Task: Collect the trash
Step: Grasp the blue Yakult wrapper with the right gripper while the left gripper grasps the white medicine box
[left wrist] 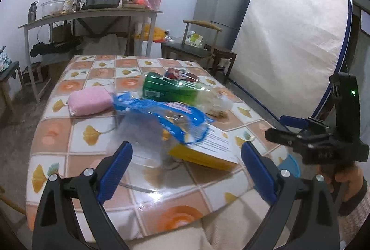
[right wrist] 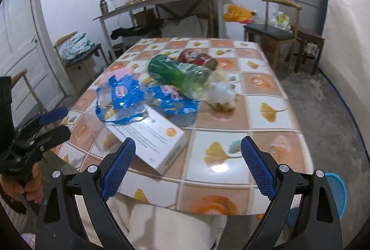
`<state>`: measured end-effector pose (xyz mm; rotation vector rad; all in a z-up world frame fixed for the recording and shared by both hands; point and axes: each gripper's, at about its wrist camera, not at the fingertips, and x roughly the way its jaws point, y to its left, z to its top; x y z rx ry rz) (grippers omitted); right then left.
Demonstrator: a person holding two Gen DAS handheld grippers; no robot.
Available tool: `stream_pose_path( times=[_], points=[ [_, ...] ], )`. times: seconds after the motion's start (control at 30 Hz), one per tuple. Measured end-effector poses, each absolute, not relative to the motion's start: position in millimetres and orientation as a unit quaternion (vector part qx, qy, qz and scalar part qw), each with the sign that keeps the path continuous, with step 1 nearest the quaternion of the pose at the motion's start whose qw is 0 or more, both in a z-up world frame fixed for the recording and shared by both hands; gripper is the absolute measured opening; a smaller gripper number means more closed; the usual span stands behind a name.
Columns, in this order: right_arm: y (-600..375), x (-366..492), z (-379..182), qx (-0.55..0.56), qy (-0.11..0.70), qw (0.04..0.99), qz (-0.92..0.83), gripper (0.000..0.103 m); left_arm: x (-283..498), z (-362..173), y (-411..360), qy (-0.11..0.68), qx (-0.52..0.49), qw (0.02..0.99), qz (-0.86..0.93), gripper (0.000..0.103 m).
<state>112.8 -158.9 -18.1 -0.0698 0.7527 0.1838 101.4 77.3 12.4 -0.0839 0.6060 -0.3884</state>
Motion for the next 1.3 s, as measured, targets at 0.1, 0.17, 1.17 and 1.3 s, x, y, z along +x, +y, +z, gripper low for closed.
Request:
stream_pose_path(
  times=[0.1,0.17,1.17,1.3],
  points=[
    [-149.1,119.0,-22.3,-0.034,0.374,0.921,0.102,0.088,109.2,14.1,83.1,0.292,-0.035,0.937,-0.186,0.093],
    [-143.1,123.7,-24.8,-0.035,0.376,0.92,0.109,0.088,117.0,15.6,86.2,0.292,-0.036,0.937,-0.187,0.093],
    [-98.5,305.2,-74.4,0.17,0.622,0.73,0.225,0.09,163.5,-23.0,96.1,0.343,-0.067,0.915,-0.201,0.049],
    [-100.5,311.2,-77.7,0.177,0.63,0.726,0.214,0.07,164.5,-24.8,93.2,0.346,-0.069,0.913,-0.206,0.047]
  ],
)
